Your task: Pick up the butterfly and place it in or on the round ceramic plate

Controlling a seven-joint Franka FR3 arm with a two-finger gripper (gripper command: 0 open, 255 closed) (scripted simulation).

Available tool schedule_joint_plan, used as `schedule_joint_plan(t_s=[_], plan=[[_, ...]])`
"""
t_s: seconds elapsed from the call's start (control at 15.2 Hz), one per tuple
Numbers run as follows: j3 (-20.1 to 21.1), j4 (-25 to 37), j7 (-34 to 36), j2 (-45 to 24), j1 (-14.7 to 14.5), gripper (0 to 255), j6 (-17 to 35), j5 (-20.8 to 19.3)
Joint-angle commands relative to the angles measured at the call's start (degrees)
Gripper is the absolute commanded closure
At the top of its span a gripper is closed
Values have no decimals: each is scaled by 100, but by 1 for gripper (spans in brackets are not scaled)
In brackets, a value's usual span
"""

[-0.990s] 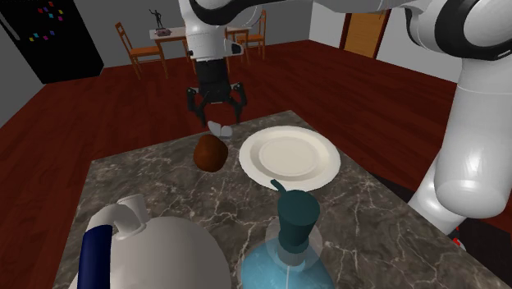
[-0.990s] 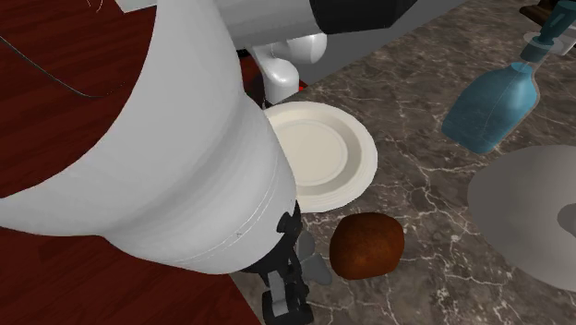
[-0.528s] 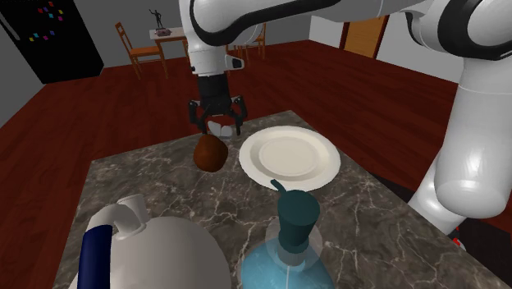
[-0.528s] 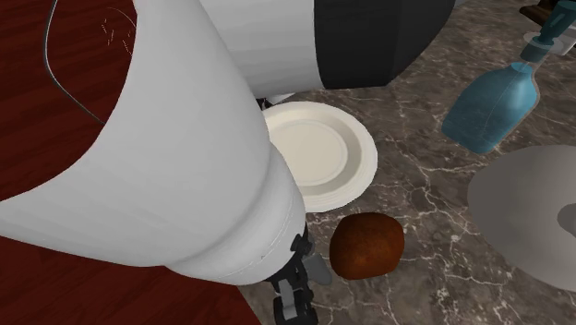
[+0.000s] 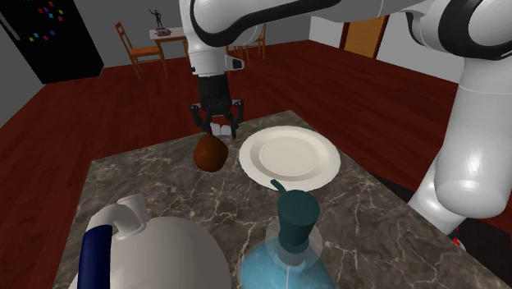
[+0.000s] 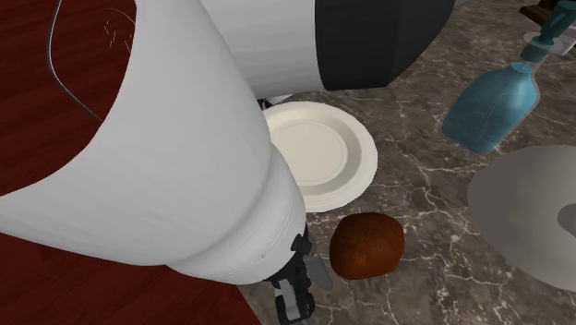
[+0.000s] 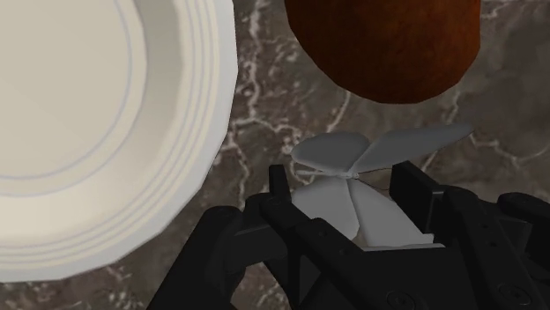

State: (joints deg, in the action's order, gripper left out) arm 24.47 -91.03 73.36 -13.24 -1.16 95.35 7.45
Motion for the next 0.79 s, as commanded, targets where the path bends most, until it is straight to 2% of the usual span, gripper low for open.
schedule_joint_plan(t_s=[0.0,0.46,0.73], plan=[[1,-2,0,-2,-1,255,0,1],[1,-3,0,-1,-1,255,1,1],[8,307,54,-4,-9,255,-301,-3]])
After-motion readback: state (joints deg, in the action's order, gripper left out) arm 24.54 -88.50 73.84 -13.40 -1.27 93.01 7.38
